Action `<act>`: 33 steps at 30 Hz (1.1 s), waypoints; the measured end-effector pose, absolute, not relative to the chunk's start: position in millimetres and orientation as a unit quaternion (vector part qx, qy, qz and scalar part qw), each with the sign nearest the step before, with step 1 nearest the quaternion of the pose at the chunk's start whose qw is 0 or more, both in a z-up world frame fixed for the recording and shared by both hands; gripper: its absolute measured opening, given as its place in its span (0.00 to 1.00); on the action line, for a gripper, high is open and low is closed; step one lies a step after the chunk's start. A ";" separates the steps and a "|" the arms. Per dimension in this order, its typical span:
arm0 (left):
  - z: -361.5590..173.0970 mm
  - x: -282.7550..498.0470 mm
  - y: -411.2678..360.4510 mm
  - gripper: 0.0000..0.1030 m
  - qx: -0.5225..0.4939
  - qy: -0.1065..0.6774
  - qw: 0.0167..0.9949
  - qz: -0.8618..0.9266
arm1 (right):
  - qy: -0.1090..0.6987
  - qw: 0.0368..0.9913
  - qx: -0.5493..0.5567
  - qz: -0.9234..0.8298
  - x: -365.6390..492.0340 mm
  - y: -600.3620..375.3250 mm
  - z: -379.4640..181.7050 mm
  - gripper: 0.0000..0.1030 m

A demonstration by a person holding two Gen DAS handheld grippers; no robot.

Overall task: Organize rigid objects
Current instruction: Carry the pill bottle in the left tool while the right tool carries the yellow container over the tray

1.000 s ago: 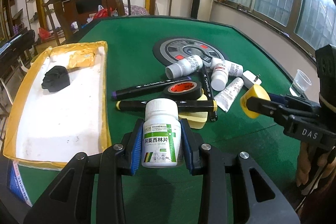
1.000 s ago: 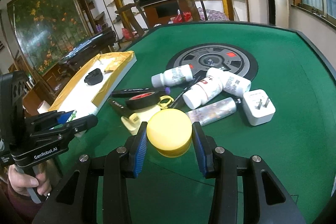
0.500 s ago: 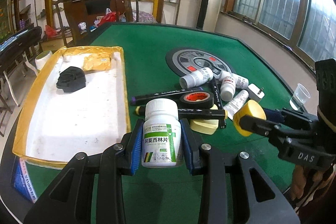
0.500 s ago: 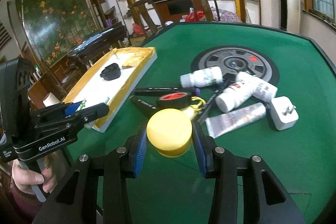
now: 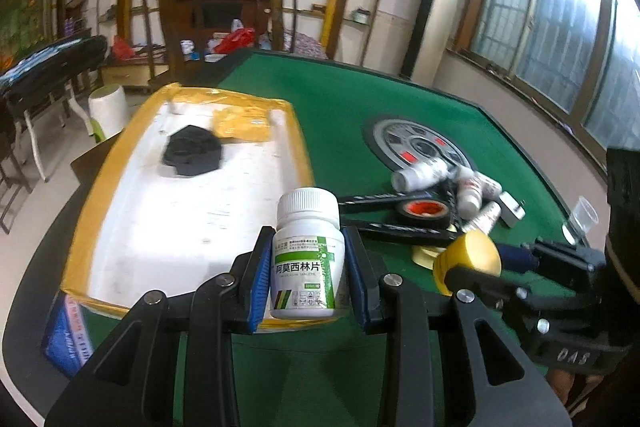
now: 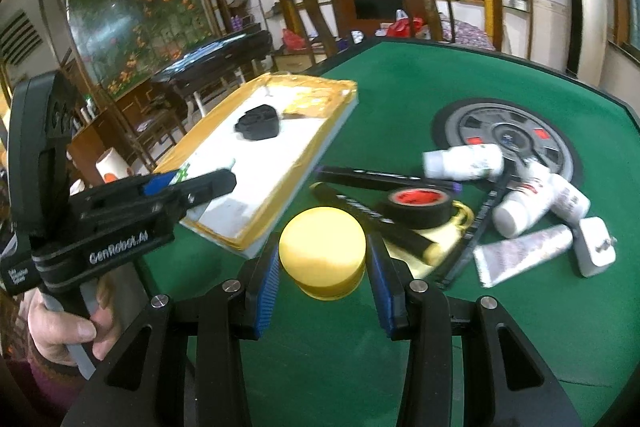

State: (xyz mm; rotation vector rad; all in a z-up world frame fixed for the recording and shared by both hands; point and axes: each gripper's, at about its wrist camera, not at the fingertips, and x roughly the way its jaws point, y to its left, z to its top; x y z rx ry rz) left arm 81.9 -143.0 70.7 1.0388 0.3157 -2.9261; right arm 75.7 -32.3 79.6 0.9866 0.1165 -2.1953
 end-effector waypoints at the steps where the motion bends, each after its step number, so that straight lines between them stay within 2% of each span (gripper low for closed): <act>1: 70.5 82.7 -149.9 0.30 0.331 0.106 0.015 -0.937 | 0.047 0.360 0.382 -0.849 77.3 -37.0 78.8 0.36; 14: 65.8 76.6 -211.3 0.30 0.329 0.137 0.060 -0.932 | 0.073 0.391 0.389 -0.831 68.1 -104.8 80.4 0.36; 25: 103.0 43.2 -238.9 0.30 0.337 0.105 0.055 -0.934 | 0.020 0.383 0.431 -0.816 8.1 -131.8 93.8 0.36; 33: 109.2 -9.1 -246.7 0.30 0.395 0.082 0.035 -0.914 | 0.011 0.357 0.457 -0.815 -29.9 -158.5 102.2 0.36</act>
